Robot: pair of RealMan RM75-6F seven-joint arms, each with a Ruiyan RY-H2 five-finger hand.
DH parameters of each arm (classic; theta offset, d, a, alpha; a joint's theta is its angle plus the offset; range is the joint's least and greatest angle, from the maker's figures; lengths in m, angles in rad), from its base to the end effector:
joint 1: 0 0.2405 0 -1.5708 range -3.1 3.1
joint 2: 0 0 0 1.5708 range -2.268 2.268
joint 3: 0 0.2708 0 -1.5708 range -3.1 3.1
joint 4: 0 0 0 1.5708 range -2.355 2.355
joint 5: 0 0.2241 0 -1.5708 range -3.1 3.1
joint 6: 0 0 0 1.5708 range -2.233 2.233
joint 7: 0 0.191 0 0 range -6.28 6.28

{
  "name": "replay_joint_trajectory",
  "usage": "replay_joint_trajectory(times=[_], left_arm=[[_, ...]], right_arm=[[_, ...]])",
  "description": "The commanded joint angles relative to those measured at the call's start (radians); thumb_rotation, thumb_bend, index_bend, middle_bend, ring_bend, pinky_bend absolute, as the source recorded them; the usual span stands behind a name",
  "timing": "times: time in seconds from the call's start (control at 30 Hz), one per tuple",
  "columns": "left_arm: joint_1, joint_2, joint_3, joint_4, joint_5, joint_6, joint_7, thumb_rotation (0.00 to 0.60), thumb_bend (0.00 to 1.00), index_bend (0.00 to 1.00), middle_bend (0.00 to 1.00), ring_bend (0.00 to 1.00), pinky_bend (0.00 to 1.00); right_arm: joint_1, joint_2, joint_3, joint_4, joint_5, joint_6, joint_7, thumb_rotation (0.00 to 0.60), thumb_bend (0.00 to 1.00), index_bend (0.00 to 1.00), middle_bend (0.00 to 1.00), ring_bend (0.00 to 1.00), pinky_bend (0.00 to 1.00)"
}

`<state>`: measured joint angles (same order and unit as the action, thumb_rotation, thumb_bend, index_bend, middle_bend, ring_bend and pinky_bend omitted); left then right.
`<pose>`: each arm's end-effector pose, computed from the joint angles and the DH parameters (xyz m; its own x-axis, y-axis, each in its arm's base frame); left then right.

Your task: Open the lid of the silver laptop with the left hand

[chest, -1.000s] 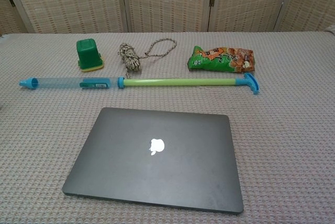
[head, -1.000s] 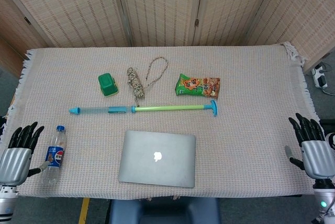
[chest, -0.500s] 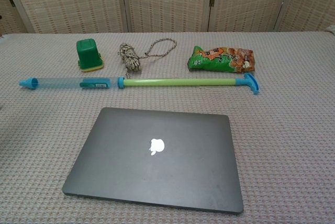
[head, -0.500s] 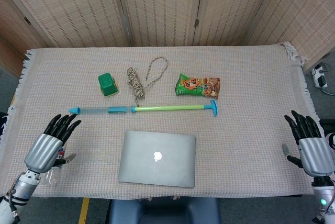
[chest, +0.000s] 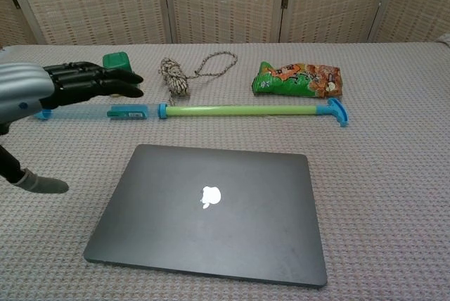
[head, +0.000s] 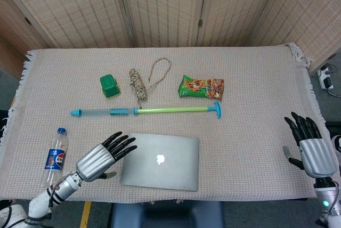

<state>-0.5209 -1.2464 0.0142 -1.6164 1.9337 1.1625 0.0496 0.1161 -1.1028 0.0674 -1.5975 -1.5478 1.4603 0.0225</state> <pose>-0.1635 0.2779 0.0192 0.5557 0.1034 0.8249 0.5778 -0.7615 -0.2938 -0.3182 -0.2444 0.1548 0.4063 0.0045 0.9137 -0.9104 -0.0839 0.4052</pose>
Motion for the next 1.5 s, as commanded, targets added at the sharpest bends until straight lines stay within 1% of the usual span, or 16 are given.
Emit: replay_joint_trajectory(times=[0.03,0.33,0.57,0.77,1.03,1.23,1.5], left_arm=[[-0.020,-0.038,0.022,0.004,0.011,-0.029,0.016,0.600,0.17,0.05,0.04,0.00,0.00],[-0.052,-0.142,0.038,0.022,-0.026,-0.109,0.104,0.600,0.18,0.04,0.04,0.00,0.00],[-0.086,-0.209,0.044,0.011,-0.051,-0.161,0.129,0.600,0.18,0.03,0.04,0.00,0.00],[-0.124,-0.269,0.027,0.018,-0.078,-0.199,0.143,0.600,0.18,0.03,0.04,0.00,0.00],[-0.162,-0.341,0.004,0.039,-0.140,-0.254,0.185,0.600,0.18,0.03,0.04,0.00,0.00],[-0.175,-0.384,-0.001,0.065,-0.190,-0.282,0.220,0.600,0.18,0.03,0.04,0.00,0.00],[-0.178,-0.435,-0.002,0.112,-0.246,-0.290,0.251,0.600,0.18,0.04,0.04,0.00,0.00]], right_arm=[[0.002,-0.003,-0.002,0.003,-0.003,-0.003,0.001,0.600,0.44,0.00,0.00,0.01,0.00],[0.007,-0.015,-0.010,0.017,-0.010,-0.009,0.018,0.600,0.44,0.00,0.00,0.01,0.00],[0.011,-0.023,-0.015,0.034,-0.011,-0.015,0.033,0.600,0.44,0.00,0.00,0.01,0.00],[0.017,-0.030,-0.016,0.049,-0.011,-0.023,0.047,0.600,0.44,0.00,0.00,0.01,0.00],[0.020,-0.031,-0.016,0.060,-0.006,-0.026,0.059,0.600,0.44,0.00,0.00,0.01,0.00],[0.020,-0.035,-0.017,0.068,-0.001,-0.029,0.066,0.600,0.44,0.00,0.00,0.01,0.00],[0.021,-0.038,-0.018,0.074,0.002,-0.030,0.071,0.600,0.44,0.00,0.00,0.01,0.00]])
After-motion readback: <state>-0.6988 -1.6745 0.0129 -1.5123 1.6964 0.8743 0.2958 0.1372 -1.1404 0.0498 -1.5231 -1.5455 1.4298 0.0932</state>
